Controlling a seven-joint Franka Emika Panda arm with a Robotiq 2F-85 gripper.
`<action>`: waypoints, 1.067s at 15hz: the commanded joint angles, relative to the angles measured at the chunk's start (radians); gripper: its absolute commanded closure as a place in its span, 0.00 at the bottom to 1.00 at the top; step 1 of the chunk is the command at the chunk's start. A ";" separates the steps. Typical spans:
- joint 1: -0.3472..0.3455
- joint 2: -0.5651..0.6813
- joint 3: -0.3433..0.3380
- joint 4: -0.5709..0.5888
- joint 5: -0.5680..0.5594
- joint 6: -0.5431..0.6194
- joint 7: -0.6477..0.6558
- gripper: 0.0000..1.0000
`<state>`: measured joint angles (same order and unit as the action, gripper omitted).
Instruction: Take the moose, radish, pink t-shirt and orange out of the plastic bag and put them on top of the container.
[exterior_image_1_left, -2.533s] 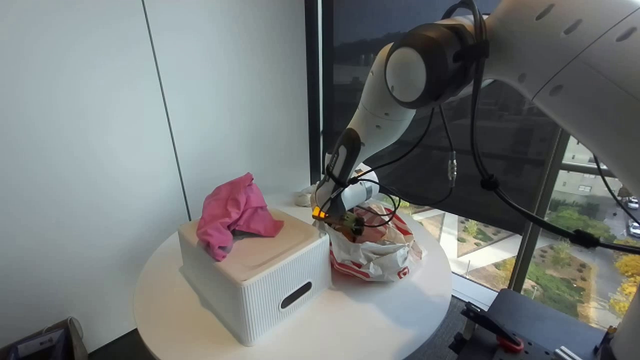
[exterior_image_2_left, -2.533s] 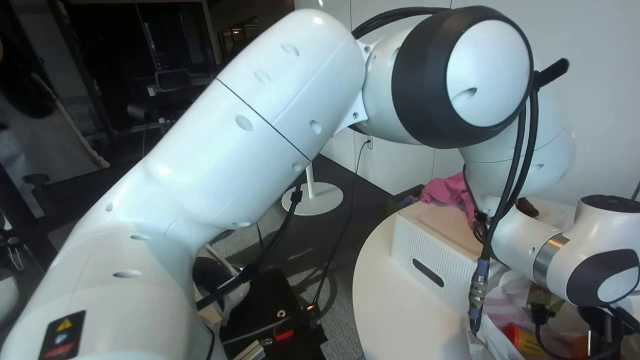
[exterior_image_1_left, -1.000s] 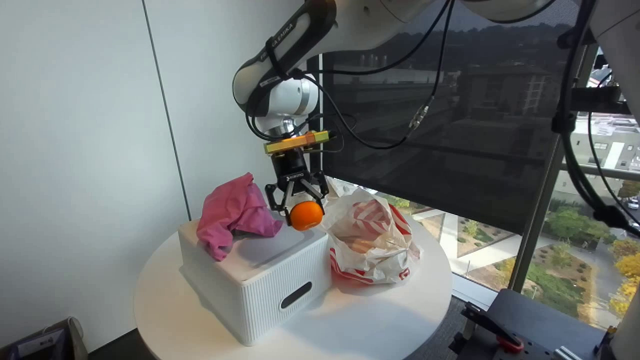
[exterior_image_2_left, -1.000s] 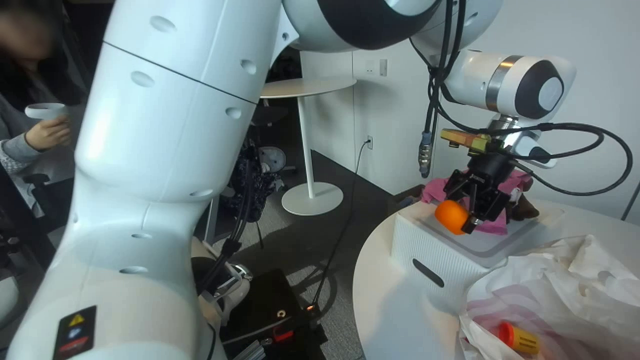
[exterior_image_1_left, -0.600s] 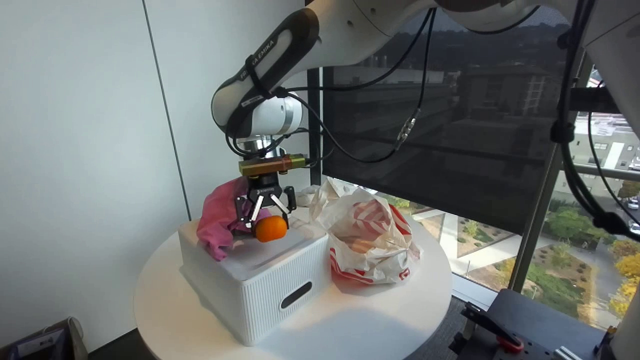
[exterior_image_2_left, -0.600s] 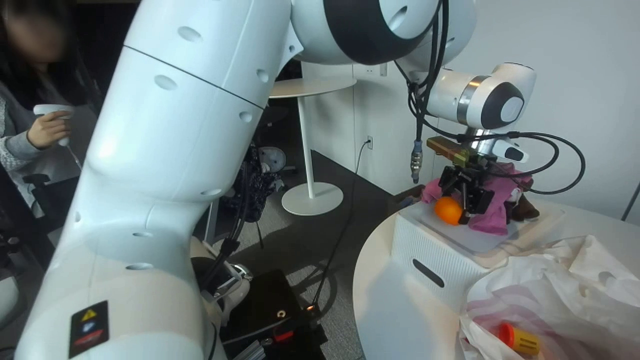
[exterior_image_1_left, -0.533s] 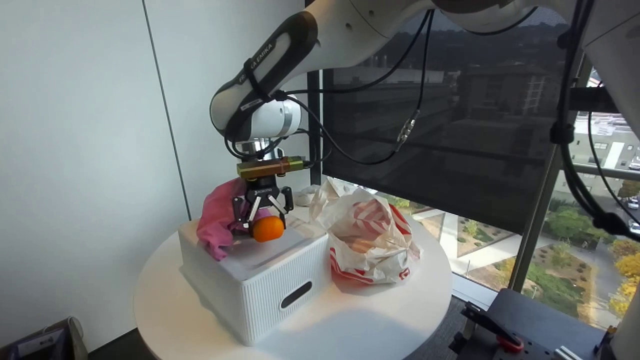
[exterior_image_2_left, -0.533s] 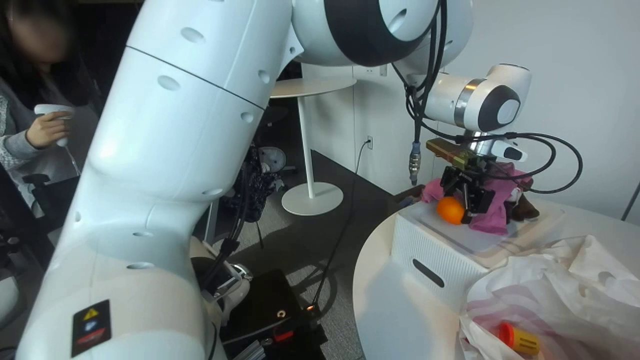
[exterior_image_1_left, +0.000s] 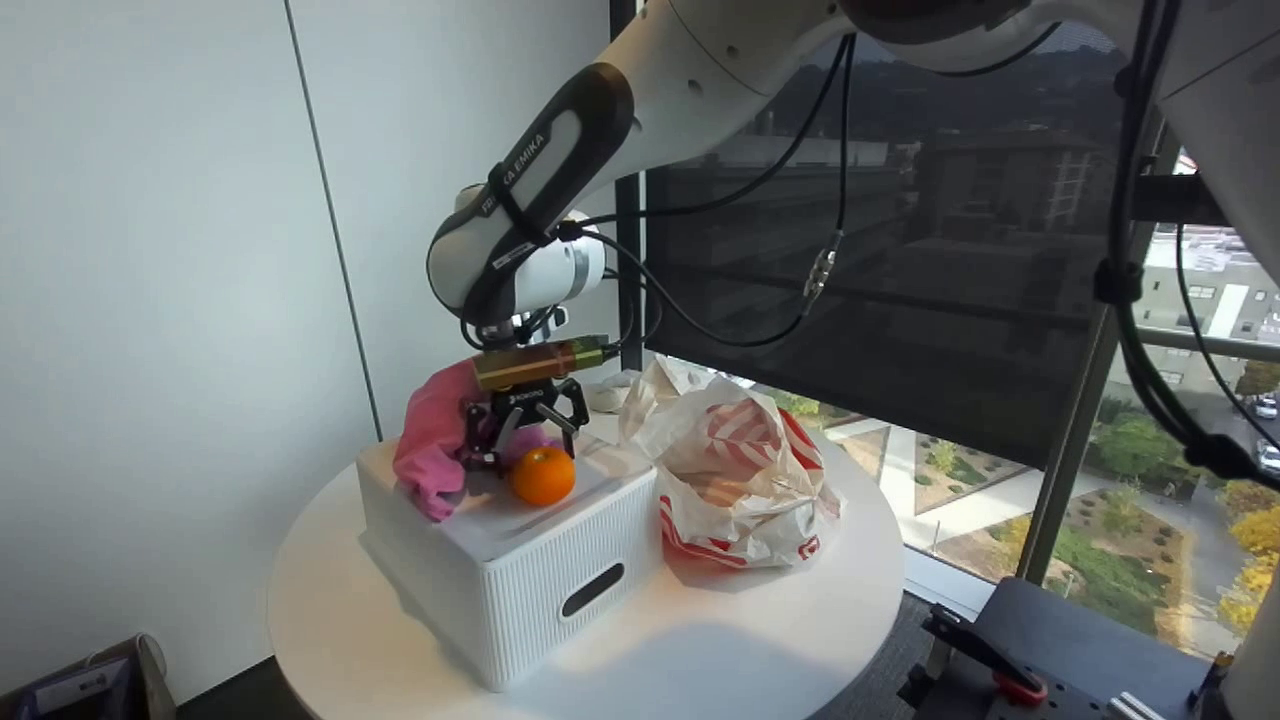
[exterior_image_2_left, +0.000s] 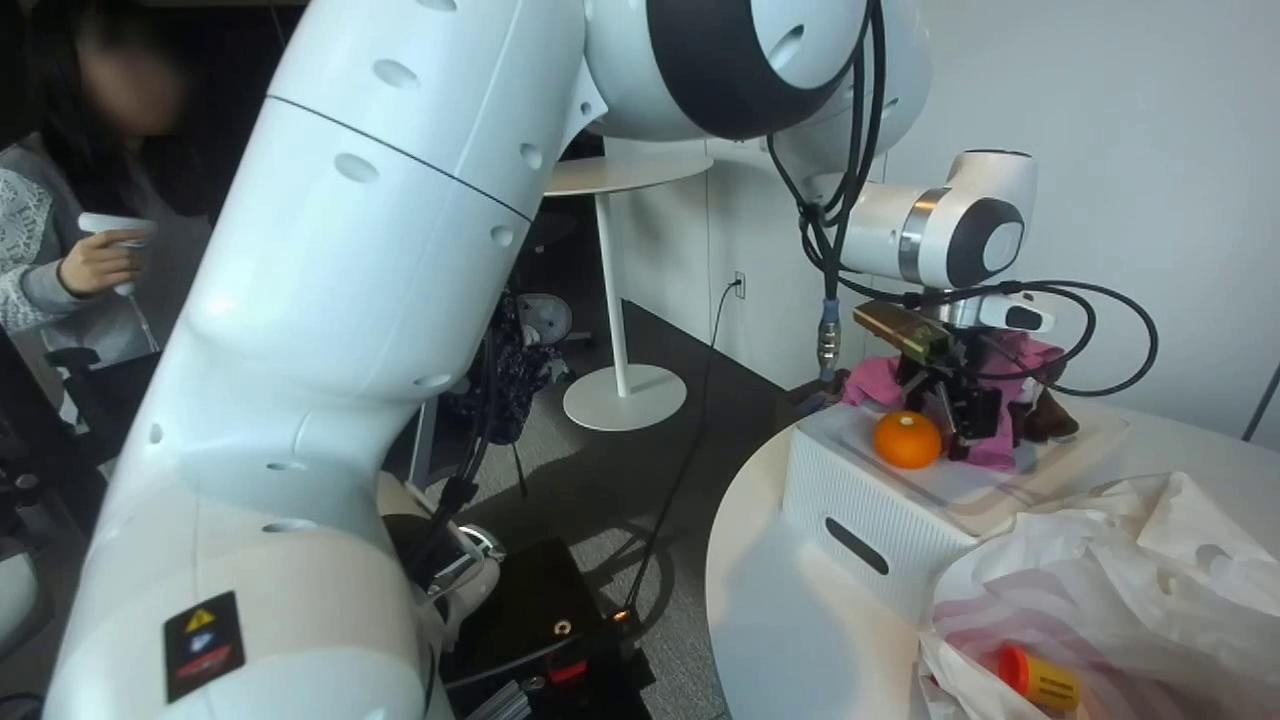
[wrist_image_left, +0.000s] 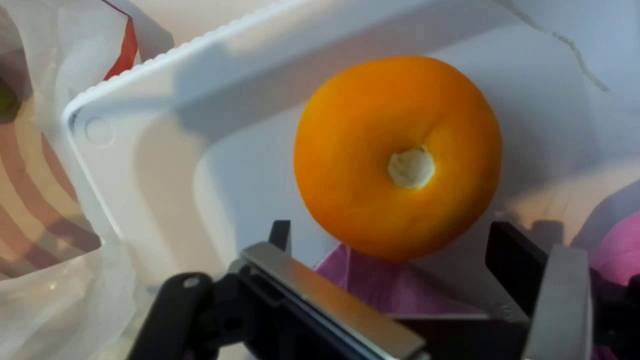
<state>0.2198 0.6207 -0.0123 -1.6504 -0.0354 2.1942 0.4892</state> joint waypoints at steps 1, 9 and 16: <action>0.038 -0.025 -0.031 -0.044 -0.018 0.034 0.104 0.00; 0.064 -0.159 -0.081 -0.161 -0.042 0.091 0.410 0.00; 0.032 -0.315 -0.106 -0.313 -0.130 0.038 0.601 0.00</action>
<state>0.2620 0.4116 -0.1093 -1.8653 -0.1128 2.2423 1.0073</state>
